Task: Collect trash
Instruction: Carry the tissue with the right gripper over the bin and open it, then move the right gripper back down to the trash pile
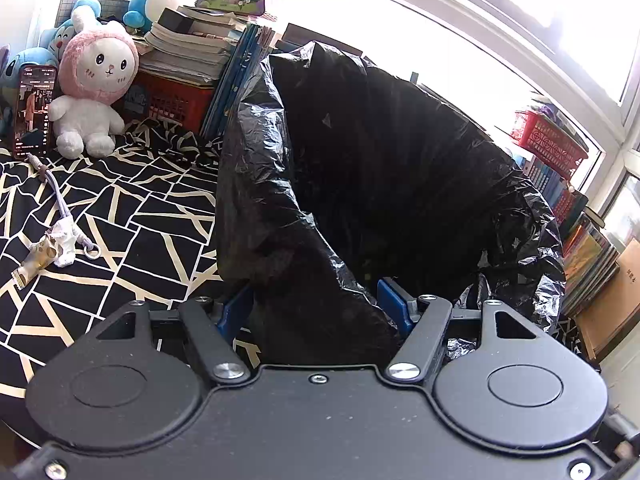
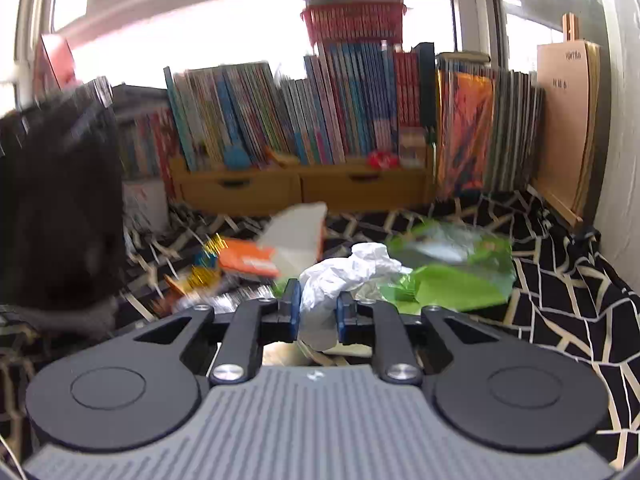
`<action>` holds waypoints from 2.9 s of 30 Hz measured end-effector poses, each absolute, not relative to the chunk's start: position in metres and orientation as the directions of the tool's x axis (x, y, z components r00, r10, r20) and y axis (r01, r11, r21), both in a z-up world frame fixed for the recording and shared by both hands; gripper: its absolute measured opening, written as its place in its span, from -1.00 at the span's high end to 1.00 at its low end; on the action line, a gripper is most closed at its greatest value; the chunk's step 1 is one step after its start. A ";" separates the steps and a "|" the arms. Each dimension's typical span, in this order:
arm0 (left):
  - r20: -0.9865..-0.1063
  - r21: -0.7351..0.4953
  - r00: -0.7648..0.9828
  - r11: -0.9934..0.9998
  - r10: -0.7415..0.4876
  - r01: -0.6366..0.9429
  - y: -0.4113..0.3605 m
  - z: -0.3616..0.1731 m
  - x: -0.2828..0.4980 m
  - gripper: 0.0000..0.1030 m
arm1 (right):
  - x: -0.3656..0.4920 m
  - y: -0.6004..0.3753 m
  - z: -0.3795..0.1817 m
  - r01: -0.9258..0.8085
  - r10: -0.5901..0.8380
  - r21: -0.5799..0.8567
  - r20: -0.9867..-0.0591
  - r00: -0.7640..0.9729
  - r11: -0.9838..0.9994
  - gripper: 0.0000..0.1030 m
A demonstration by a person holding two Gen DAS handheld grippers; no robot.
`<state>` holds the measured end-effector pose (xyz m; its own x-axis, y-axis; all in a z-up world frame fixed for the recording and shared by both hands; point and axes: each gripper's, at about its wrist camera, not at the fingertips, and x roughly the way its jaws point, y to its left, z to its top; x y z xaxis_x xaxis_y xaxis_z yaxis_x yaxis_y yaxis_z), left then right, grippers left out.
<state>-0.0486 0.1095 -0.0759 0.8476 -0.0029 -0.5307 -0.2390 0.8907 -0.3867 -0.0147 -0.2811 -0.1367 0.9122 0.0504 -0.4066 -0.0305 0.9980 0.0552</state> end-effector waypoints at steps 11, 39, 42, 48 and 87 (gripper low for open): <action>-0.527 -0.401 0.850 0.886 -0.015 -0.233 0.112 -0.078 -0.049 -0.27 | -0.028 -0.258 -0.049 -0.280 0.325 0.207 -0.225 0.919 0.937 0.59; -0.535 -0.424 0.844 0.873 -0.024 -0.243 0.112 -0.082 -0.050 -0.32 | -0.014 -0.118 -0.038 -0.644 0.659 0.153 -0.251 0.709 0.750 -0.31; -0.537 -0.423 0.843 0.872 -0.023 -0.246 0.112 -0.082 -0.049 -0.35 | -0.019 -0.134 -0.039 -0.619 0.640 0.164 -0.229 0.733 0.768 -0.36; -0.537 -0.420 0.843 0.874 -0.022 -0.245 0.112 -0.083 -0.049 -0.35 | -0.035 -0.169 -0.045 -0.550 0.567 0.137 -0.191 0.801 0.824 -0.49; -0.533 -0.410 0.845 0.885 -0.036 -0.221 0.108 -0.083 -0.057 -0.02 | -0.047 -0.279 -0.195 0.003 -0.039 -0.079 -0.464 0.885 0.997 -0.62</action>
<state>-0.0574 0.1076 -0.0827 0.8454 -0.0359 -0.5329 -0.2206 0.8851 -0.4097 -0.0471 -0.2794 -0.1947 0.8848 -0.0392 -0.4644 0.0030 0.9969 -0.0786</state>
